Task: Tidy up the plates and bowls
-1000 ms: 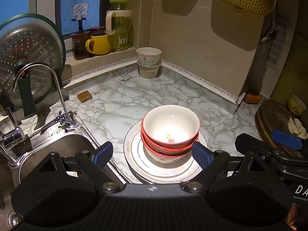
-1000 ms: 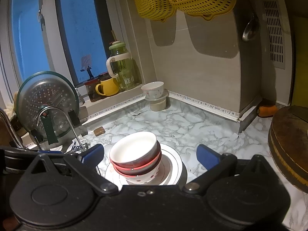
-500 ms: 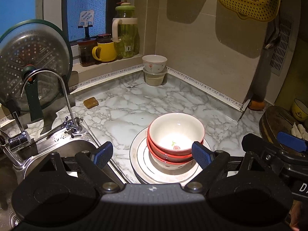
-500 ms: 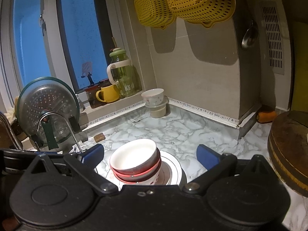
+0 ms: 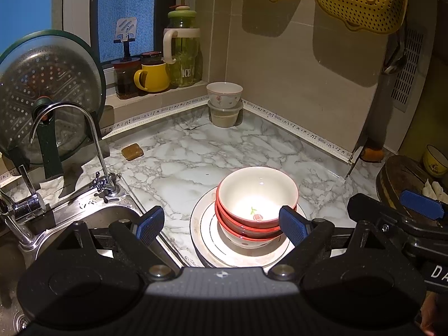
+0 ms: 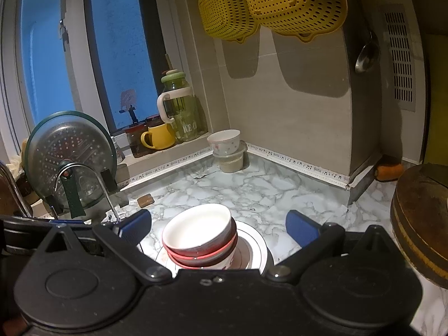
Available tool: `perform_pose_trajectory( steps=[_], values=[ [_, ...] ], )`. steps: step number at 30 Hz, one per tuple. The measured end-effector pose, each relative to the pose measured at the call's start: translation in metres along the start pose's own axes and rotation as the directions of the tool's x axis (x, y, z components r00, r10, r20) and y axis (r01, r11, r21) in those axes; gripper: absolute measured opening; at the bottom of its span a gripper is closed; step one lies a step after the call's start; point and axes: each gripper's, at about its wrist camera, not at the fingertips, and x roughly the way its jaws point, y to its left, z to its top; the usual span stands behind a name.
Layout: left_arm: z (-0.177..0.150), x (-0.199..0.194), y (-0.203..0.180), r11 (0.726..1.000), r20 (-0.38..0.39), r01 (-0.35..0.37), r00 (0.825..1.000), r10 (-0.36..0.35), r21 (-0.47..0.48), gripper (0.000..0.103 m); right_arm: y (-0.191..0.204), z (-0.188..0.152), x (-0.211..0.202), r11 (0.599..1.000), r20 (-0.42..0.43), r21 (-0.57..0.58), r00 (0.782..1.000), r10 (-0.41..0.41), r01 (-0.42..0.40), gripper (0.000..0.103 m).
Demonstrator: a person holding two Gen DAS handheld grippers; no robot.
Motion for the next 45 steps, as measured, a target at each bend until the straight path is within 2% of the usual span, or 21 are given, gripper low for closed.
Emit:
perform_pose_trajectory(
  steps=[11, 21, 22, 23, 34, 38, 45],
  values=[
    [0.003, -0.008, -0.002, 0.999, 0.058, 0.006, 0.998, -0.008, 0.036, 0.089, -0.002, 0.005, 0.002, 0.999, 0.015, 0.007, 0.999, -0.032, 0.032, 0.103],
    [0.003, -0.007, 0.006, 1.0, 0.05, 0.029, 0.998, -0.029, 0.005, 0.09, -0.001, 0.008, 0.002, 0.999, 0.016, -0.012, 0.999, -0.037, 0.038, 0.103],
    [0.003, -0.008, 0.007, 0.999, 0.049, 0.035, 0.998, -0.035, 0.004, 0.099, -0.001, 0.008, 0.002, 0.999, 0.014, -0.015, 0.999, -0.037, 0.037, 0.103],
    [0.003, -0.008, 0.008, 0.999, 0.048, 0.032, 0.998, -0.032, 0.002, 0.103, -0.001, 0.008, 0.002, 0.999, 0.012, -0.017, 0.999, -0.037, 0.037, 0.103],
    [0.002, -0.005, 0.007, 0.999, 0.033, 0.029, 0.999, -0.029, 0.019, 0.103, -0.001, 0.008, 0.004, 0.999, 0.001, -0.019, 0.999, -0.036, 0.036, 0.103],
    [0.0, -0.003, 0.013, 0.999, 0.025, 0.05, 0.998, -0.05, -0.012, 0.103, -0.001, 0.007, 0.006, 0.999, -0.004, -0.015, 0.999, -0.038, 0.038, 0.103],
    [0.001, -0.006, 0.014, 0.999, 0.054, 0.052, 0.997, -0.052, -0.002, 0.103, -0.003, 0.006, 0.007, 0.999, 0.001, -0.01, 0.999, -0.053, 0.053, 0.103]
  ],
)
